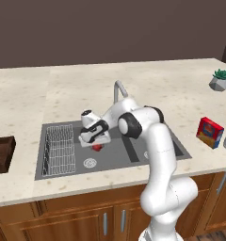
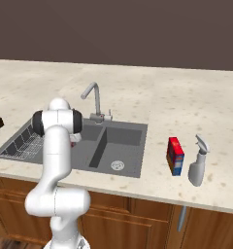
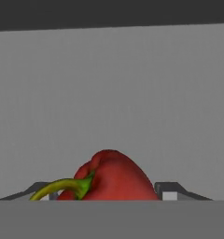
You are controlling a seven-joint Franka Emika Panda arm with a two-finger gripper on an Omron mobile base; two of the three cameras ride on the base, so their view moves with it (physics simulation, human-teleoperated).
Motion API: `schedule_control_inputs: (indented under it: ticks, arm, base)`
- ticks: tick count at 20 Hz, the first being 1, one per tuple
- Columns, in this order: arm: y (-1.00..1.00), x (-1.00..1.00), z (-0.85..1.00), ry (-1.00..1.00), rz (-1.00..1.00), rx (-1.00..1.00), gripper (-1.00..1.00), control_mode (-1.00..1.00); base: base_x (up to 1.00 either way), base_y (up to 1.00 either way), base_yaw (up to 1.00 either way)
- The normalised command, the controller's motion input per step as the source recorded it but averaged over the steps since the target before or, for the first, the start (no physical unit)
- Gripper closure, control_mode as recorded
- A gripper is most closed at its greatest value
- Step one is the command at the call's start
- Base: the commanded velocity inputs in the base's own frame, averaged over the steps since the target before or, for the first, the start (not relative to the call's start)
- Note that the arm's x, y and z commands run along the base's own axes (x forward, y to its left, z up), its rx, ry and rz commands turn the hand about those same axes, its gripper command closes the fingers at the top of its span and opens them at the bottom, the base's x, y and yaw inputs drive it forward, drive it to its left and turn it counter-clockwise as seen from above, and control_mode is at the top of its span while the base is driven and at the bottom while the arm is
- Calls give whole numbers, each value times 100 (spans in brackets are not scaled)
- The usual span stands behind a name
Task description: Pick up all produce items and place them in the sink. Turn on the sink faucet to wash them. Then turn the sink off and put them in the tray.
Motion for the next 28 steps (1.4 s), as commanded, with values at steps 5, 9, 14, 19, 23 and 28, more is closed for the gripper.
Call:
schedule_control_inputs:
  ticks: [5, 9, 14, 19, 23, 28]
  arm:
    - [-20, 0, -29, 0, 0, 0, 100, -100]
    - [-16, 0, -26, 0, 0, 0, -100, -100]
    - [-4, 0, -7, 0, 0, 0, -100, -100]
    - [0, -7, 10, -7, 0, 1, -100, -100]
    - [0, -10, 29, -10, 0, 3, -100, -100]
    - [-4, -36, 73, -9, 0, 9, -100, -100]
  base:
    - [0, 0, 0]
    - [0, 0, 0]
    - [0, 0, 0]
    - [0, 0, 0]
    - [0, 0, 0]
    - [0, 0, 0]
